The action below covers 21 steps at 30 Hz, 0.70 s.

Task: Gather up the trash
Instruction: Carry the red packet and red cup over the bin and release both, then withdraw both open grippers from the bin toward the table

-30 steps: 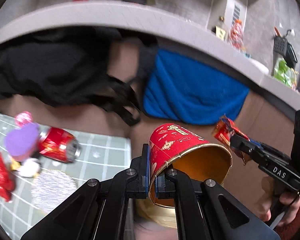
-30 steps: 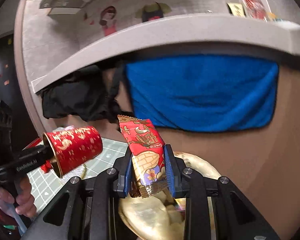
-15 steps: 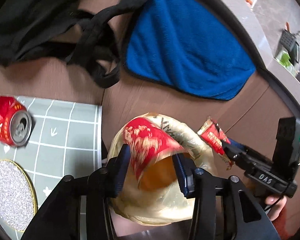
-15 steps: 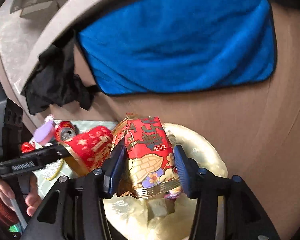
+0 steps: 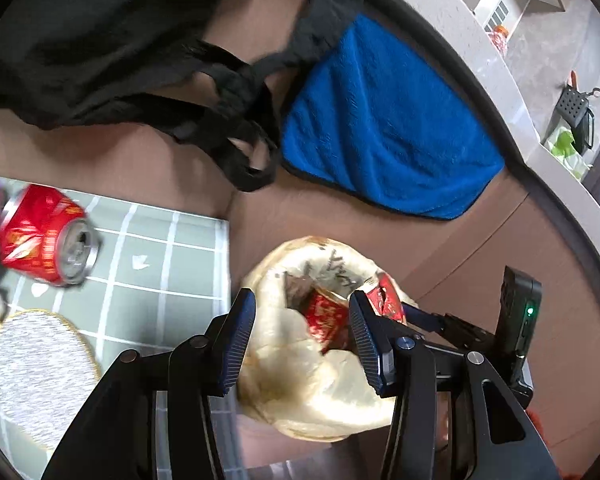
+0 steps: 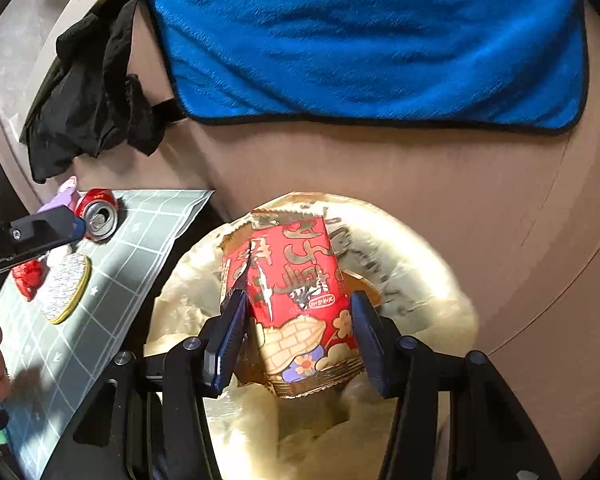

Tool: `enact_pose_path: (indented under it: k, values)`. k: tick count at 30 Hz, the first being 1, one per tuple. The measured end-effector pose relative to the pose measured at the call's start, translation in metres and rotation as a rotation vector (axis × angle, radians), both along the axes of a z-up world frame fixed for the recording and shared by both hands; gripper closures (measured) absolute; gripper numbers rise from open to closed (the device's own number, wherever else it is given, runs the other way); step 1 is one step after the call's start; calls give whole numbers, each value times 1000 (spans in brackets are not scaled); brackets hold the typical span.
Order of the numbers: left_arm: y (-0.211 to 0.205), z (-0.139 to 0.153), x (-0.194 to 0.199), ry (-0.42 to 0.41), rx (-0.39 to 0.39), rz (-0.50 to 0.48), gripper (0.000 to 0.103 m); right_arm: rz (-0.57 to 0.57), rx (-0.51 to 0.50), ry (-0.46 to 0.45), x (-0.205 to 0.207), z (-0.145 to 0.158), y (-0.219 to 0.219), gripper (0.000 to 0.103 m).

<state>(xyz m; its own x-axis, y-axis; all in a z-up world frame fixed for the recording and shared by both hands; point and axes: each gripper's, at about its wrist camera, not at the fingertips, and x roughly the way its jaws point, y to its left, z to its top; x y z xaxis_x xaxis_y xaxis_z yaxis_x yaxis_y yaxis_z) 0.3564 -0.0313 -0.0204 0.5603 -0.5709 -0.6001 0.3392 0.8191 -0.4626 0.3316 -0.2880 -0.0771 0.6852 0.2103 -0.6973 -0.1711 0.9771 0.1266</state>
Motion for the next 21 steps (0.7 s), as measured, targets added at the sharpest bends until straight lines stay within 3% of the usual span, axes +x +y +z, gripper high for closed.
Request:
enact_pose_path:
  k: [11,13,15,16,17,18,20,21]
  values:
    - [69,-1,-24,-6,26,109,53,-3,-107,50,-30,-21,9,52]
    - [83,-2,-27,0,11,133,53,-4,-2,16,-34,-6,-1,50]
    - [101,-2,-31,12,-15,160,53,-23,99,-37,-31,9,-8,40]
    - [112,-2,-35,18,-27,177,53,-44,126,-110,-30,20,-10,40]
    - [119,-1,-38,19,-31,187,53,-81,98,-153,-26,24,-9,40]
    - [126,0,-41,17,-33,197,53,-115,20,-125,-18,26,-4,38]
    - [143,4,-49,1,-37,221,53,-100,-116,37,4,21,7,38]
    - [151,7,-52,-9,-40,236,53,-95,-119,53,8,22,9,38]
